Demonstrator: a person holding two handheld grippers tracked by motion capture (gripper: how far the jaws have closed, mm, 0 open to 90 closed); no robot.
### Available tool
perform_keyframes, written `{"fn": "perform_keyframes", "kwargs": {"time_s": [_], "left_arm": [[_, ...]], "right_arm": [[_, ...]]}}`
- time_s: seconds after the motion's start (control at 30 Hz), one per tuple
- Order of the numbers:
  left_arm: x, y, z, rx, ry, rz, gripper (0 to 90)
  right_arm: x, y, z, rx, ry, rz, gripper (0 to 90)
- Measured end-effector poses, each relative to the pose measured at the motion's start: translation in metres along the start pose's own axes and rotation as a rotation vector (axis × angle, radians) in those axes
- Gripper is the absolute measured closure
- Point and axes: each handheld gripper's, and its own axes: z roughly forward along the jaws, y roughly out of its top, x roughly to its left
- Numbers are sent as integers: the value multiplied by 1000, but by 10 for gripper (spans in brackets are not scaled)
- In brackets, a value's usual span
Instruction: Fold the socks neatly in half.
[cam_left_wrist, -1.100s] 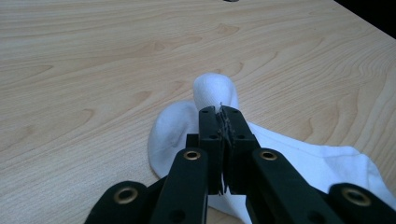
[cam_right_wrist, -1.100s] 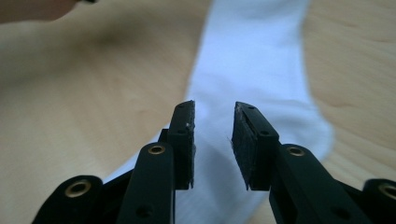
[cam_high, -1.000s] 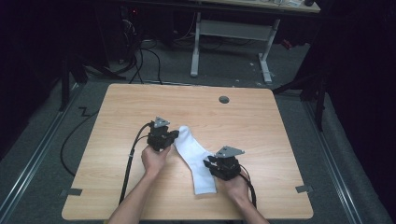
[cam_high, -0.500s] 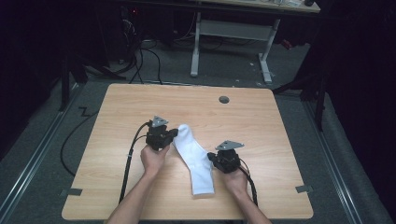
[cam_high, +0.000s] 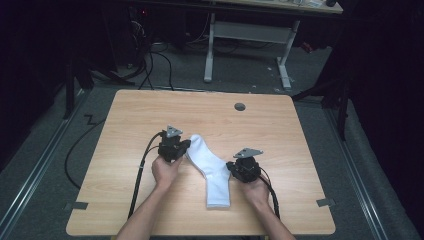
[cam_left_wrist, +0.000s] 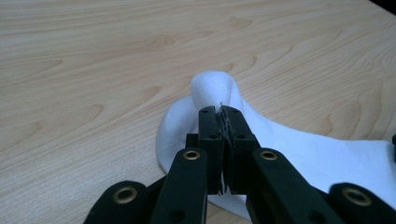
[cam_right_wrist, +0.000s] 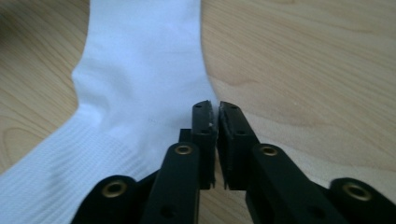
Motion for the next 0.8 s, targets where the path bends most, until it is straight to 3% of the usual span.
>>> {"fn": "perform_keyframes", "kwargs": {"time_s": [0.13, 0.23, 0.33, 0.47, 0.63, 0.8], "left_arm": [[3, -3, 1, 16, 14, -2, 871], [6, -2, 0, 13, 21, -7, 868], [8, -4, 0, 21, 28, -6, 868], [9, -8, -2, 20, 32, -9, 867], [16, -13, -6, 30, 48, -22, 858], [19, -20, 3, 100, 97, 10, 811]], "right_arm": [[-1, -1, -5, -41, -4, 17, 709], [3, 2, -13, -87, -10, 1, 701], [14, 4, -17, -107, 28, -36, 715], [27, 4, -9, -78, 73, -82, 717], [31, -2, 6, -17, 86, -87, 710], [31, -2, 11, 1, 101, -86, 699]]}}
